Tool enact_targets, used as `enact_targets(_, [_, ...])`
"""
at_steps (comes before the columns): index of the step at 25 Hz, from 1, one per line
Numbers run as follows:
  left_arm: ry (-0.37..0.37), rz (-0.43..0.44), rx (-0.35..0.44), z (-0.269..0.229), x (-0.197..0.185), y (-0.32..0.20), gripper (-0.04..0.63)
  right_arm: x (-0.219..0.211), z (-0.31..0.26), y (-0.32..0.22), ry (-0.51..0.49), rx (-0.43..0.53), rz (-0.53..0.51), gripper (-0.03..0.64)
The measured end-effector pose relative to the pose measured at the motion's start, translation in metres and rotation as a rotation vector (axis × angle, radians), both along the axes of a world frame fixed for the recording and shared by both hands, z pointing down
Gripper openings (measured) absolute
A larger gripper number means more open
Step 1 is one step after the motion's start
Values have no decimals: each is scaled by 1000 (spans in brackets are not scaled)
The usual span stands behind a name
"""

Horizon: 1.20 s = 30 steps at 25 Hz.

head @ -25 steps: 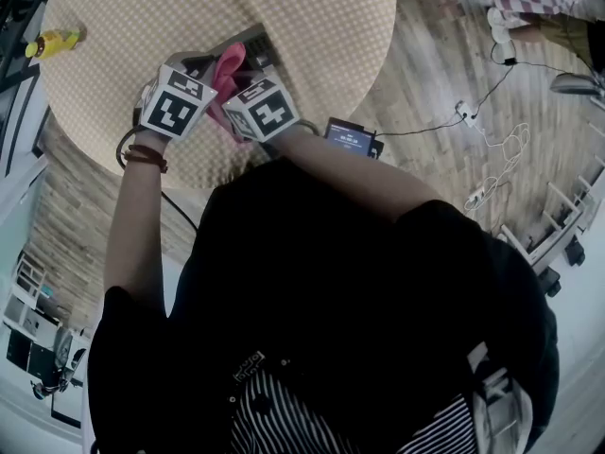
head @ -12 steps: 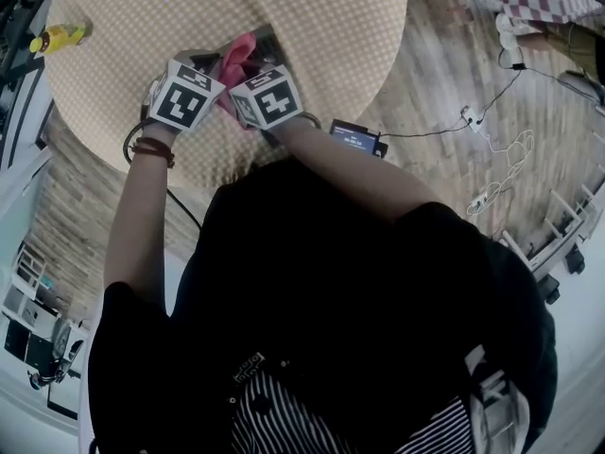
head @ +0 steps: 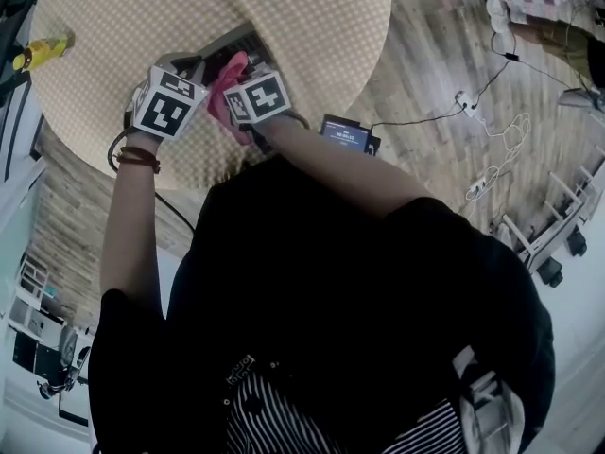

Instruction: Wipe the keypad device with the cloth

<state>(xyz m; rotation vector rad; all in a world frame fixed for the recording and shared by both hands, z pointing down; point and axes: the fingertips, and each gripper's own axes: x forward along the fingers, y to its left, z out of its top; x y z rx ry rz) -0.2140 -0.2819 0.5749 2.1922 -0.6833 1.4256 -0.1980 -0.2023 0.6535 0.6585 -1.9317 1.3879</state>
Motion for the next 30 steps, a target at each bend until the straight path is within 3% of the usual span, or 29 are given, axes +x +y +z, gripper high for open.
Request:
enact_targets(3, [0,-6,-20,2,-2,6,2,-1,-8,-3,12,-4,14,64])
enact_targets(7, [5,-4,-14,-1,0,-1,2,-13,-43,-38,-80,19,108,64])
enact_targets(12, [-14,31,-15,2,2,-2,2,-17,-45,-41,-87,87,71,64])
enact_targets(22, [-27,20,-18,6,1,-3,2,-2,-1,-8,-20,-32,86,64])
enact_targets(26, [-33,28,-3,4,3,-2,2,-4,-5,-9,-55,-89,123,64])
enact_targets(30, [-40,20,-11,7,0,1,2,-19,-35,-33,-118,18,124,64])
